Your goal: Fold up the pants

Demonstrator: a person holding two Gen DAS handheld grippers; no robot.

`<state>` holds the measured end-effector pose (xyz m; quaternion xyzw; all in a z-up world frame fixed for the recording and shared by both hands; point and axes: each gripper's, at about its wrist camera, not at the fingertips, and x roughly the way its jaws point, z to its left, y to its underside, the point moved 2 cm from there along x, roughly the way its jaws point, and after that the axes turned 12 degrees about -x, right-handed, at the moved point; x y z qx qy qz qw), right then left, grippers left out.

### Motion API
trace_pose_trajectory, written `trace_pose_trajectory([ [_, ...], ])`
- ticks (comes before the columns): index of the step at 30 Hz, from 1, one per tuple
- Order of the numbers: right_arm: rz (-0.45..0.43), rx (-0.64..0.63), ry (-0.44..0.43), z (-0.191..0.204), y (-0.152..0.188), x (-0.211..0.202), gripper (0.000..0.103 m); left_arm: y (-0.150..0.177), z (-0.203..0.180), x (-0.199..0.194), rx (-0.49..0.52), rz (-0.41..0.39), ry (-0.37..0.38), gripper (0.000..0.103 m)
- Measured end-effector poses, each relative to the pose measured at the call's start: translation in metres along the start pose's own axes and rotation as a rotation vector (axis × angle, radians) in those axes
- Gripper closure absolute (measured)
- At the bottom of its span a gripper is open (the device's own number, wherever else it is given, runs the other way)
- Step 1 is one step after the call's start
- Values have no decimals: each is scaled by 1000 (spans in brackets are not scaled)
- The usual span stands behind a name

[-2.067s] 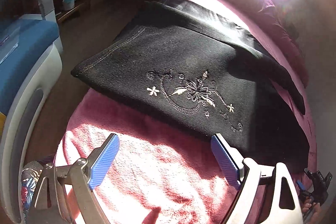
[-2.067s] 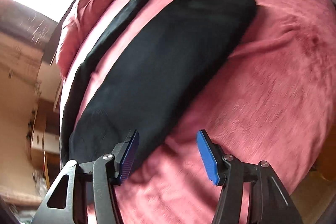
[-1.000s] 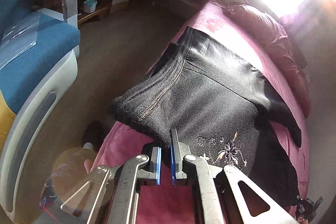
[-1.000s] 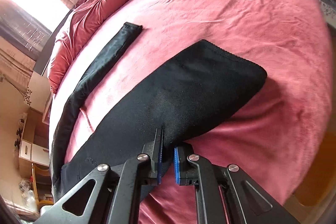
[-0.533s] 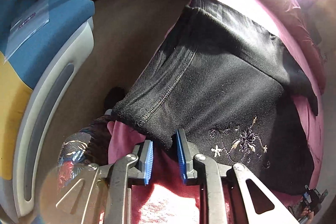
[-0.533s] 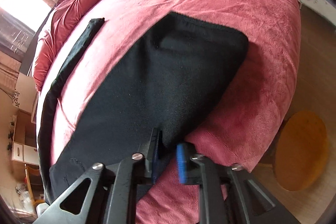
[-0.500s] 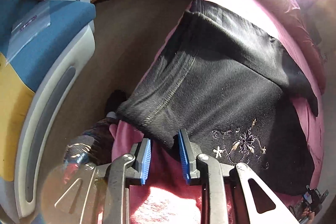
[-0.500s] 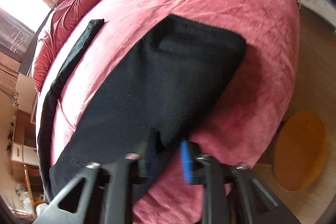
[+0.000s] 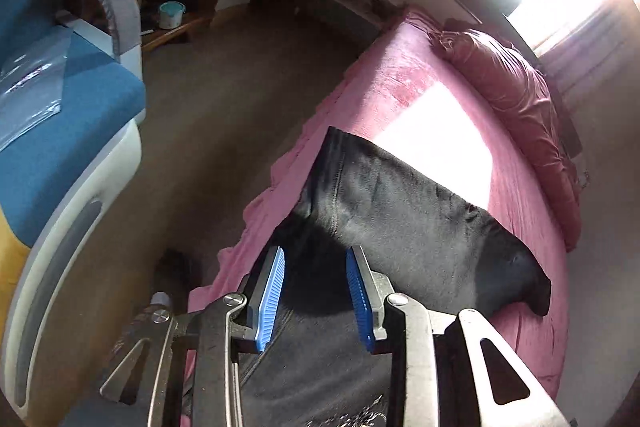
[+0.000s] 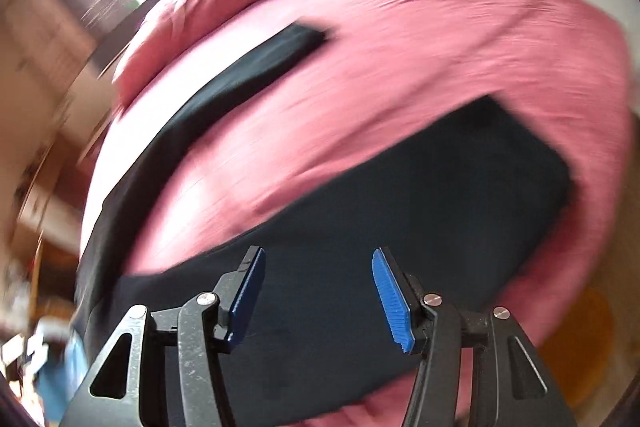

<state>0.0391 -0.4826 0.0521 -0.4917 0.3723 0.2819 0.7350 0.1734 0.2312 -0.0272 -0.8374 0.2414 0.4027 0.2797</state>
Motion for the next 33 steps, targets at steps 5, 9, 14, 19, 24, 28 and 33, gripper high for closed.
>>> trace_pose_trajectory([
  [5,113,-115,-111,71,6,49,46,-28,-19,66,-62,98,-18,69],
  [9,167,-147,-131,94,14,67,46,-55,-29,107,-91,116,-65,68],
  [14,215,-153,-118,93,16,84,46,-89,-37,144,-165,136,-50,58],
  [19,244,-131,-93,88,14,96,46,-106,-41,176,-249,172,-41,41],
  [24,259,-122,-80,88,13,103,45,-105,-47,198,-246,201,-89,46],
  [28,264,-130,-73,90,13,106,45,-100,-63,192,-132,158,-106,84],
  [33,267,-152,-66,97,18,105,45,-84,-100,127,6,22,78,90],
])
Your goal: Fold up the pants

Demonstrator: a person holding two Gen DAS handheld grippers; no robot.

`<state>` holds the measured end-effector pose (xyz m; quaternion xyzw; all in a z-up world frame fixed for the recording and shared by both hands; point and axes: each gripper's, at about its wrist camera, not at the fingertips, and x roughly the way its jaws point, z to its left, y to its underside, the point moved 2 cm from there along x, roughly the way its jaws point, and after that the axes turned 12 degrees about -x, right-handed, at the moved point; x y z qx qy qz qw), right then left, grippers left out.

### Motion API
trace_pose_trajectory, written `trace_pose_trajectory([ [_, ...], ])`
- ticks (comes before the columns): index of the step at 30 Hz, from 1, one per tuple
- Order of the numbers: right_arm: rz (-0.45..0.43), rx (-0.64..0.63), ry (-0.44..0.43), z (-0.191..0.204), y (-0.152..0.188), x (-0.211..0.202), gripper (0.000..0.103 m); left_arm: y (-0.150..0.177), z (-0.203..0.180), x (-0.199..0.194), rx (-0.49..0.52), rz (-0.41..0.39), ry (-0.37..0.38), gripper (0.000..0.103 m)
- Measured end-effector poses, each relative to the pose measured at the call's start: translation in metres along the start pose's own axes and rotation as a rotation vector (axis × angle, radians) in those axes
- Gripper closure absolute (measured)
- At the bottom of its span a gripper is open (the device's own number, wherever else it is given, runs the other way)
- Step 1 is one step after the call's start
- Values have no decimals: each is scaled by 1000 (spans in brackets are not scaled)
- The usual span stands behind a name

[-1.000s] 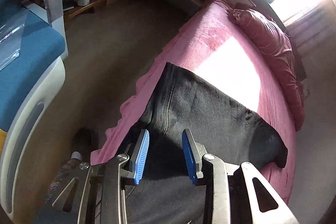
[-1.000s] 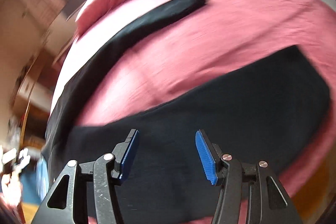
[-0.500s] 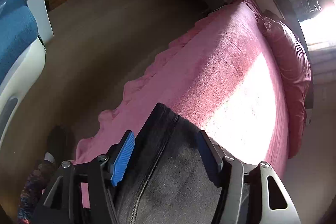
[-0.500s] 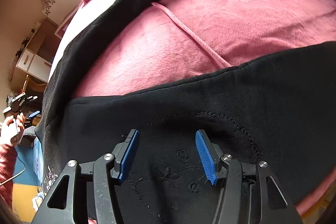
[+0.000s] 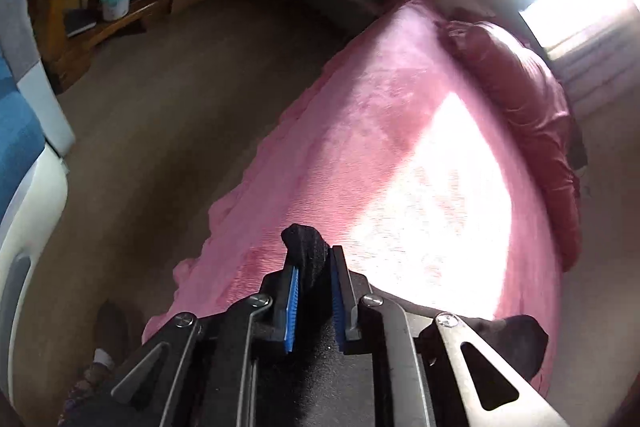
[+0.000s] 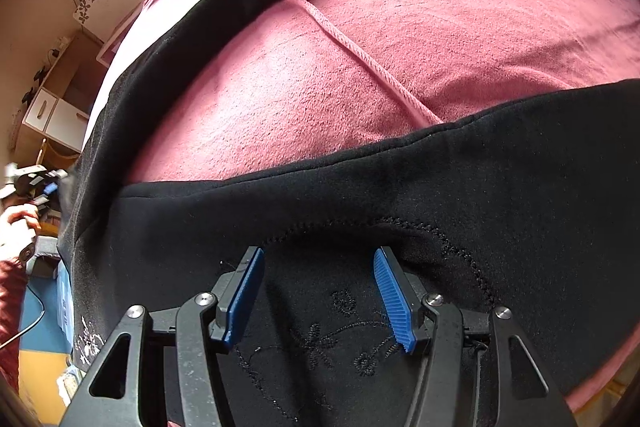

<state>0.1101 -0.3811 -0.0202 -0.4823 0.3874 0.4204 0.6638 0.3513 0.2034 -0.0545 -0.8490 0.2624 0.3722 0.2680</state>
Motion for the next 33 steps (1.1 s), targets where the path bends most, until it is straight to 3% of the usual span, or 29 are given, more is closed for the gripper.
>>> trace_pose_trajectory([
  [5,-29,-13,28,4,-6,-8,45,62,-36,-99,255,-62,241,91],
  [7,-54,-19,27,7,-13,-15,45,94,-36,-134,332,-43,325,92],
  [11,-107,-55,-21,23,-39,-23,45,168,-22,-186,458,12,419,93],
  [15,-145,-69,-124,45,-77,-25,45,212,13,-215,469,76,452,94],
  [23,-194,30,-268,60,-173,-16,55,231,42,-234,417,104,473,94],
  [28,-182,156,-238,51,-233,19,63,228,45,-232,398,113,467,94],
  [33,-152,191,-175,43,-265,51,69,220,47,-225,391,121,446,94],
])
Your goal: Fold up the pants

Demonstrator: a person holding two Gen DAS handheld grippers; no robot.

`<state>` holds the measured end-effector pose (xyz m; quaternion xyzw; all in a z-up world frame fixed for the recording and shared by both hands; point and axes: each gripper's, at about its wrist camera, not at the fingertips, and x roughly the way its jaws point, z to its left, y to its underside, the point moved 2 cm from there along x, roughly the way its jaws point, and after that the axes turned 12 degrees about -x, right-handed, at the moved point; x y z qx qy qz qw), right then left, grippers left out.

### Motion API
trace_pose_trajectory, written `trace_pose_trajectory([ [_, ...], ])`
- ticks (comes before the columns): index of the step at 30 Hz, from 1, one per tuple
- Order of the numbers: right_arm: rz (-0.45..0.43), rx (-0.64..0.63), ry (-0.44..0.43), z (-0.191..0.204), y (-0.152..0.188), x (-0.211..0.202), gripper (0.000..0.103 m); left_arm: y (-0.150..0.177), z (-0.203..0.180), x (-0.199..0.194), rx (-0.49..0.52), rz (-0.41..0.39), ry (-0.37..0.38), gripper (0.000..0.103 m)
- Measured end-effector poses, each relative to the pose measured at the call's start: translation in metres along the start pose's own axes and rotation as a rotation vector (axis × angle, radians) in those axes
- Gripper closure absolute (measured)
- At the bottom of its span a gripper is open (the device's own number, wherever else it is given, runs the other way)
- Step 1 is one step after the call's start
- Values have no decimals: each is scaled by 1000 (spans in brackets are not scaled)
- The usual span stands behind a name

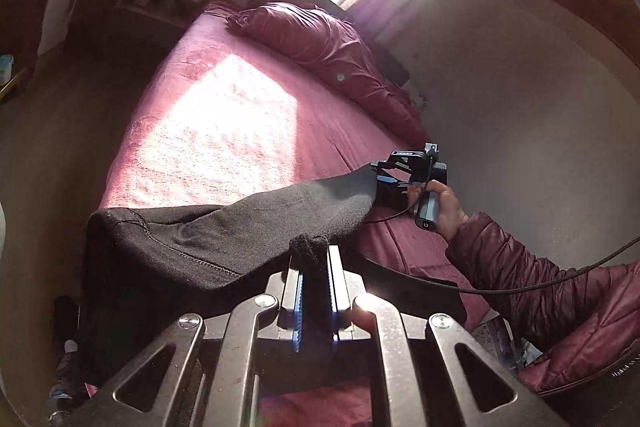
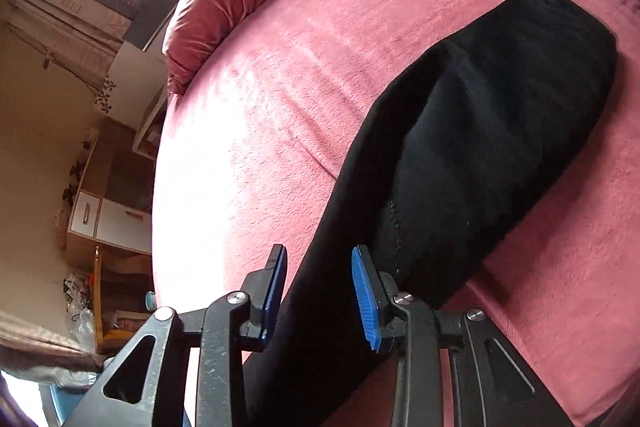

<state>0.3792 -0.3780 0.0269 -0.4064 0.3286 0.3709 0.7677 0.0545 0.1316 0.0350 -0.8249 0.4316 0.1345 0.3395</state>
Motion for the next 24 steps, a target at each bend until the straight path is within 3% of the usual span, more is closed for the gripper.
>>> trace_pose_trajectory([
  [3,31,22,38,-8,-10,20,75,-3,0,2,8,7,-13,94],
  [4,37,21,45,-11,-12,26,90,-5,0,3,7,6,-21,94],
  [5,41,10,45,-11,-14,27,96,-9,2,5,4,1,-36,94],
  [8,23,-70,48,7,-22,17,96,-38,11,12,-16,-33,-112,94],
  [12,-53,-115,-33,31,-29,-26,96,-113,33,24,-81,-126,-229,94],
  [15,-112,-158,-97,42,-26,-67,96,-168,52,24,-168,-196,-237,94],
  [17,-141,-177,-153,43,-15,-93,96,-186,55,27,-170,-210,-258,94],
  [20,-162,-231,-216,44,19,-133,96,-184,51,28,-127,-207,-274,94],
  [24,-131,-253,-250,22,86,-162,96,-147,54,13,-120,-195,-247,94],
])
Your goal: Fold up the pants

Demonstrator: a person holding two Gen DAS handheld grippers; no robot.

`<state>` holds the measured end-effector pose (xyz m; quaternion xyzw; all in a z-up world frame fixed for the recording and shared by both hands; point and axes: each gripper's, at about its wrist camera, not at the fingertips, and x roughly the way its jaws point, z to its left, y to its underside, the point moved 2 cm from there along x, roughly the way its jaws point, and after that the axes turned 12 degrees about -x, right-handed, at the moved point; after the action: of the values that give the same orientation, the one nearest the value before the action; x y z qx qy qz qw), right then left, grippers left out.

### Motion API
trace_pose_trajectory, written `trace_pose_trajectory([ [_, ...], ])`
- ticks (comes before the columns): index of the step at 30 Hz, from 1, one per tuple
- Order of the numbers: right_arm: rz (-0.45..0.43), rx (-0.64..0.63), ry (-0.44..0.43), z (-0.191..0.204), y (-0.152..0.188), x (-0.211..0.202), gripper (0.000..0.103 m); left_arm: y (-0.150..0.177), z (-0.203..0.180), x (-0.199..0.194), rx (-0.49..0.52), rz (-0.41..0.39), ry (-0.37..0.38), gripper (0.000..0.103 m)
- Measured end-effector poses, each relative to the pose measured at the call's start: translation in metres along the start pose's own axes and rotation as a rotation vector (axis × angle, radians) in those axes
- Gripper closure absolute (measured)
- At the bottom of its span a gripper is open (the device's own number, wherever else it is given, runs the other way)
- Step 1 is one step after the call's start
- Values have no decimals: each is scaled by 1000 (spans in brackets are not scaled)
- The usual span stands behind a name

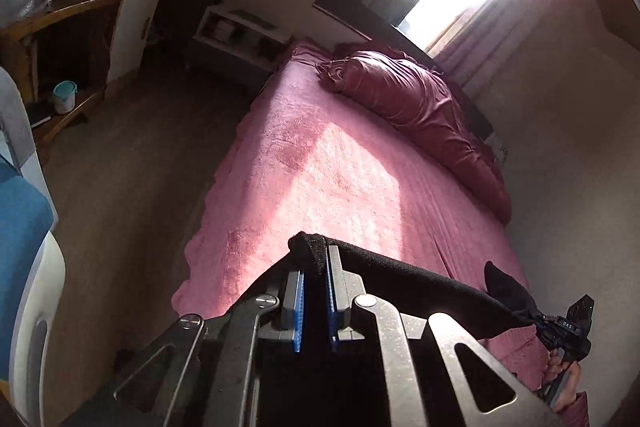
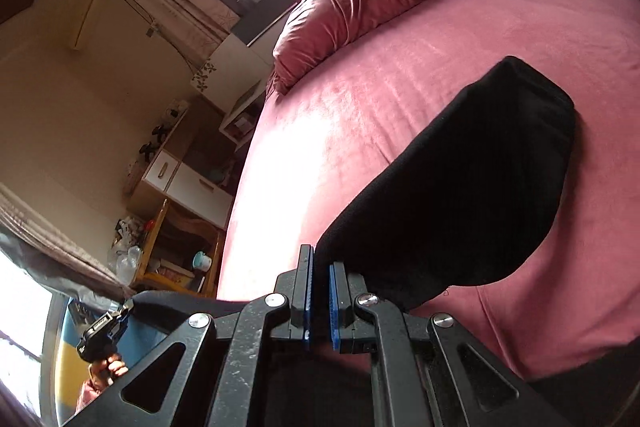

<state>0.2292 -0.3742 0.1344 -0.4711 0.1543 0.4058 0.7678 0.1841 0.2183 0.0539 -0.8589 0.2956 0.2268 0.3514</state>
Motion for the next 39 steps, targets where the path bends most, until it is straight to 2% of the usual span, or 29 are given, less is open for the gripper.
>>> trace_pose_trajectory([
  [4,66,29,6,-5,70,-24,96,47,27,-22,-19,26,-17,94],
  [10,159,56,31,-19,145,-22,96,113,72,-42,-80,100,-83,94],
  [14,237,49,71,-22,185,-12,96,147,100,-40,-136,167,-131,94],
  [18,277,59,109,-33,211,-4,96,163,114,-43,-197,201,-142,90],
  [23,283,73,141,-37,222,10,96,169,133,-58,-347,207,-110,74],
  [30,277,52,171,-22,225,15,96,176,146,-67,-580,230,-21,65],
  [34,270,68,172,-20,229,16,96,182,143,-58,-602,256,-32,64],
  [39,269,74,173,-24,229,16,96,175,134,-49,-600,238,-68,64],
])
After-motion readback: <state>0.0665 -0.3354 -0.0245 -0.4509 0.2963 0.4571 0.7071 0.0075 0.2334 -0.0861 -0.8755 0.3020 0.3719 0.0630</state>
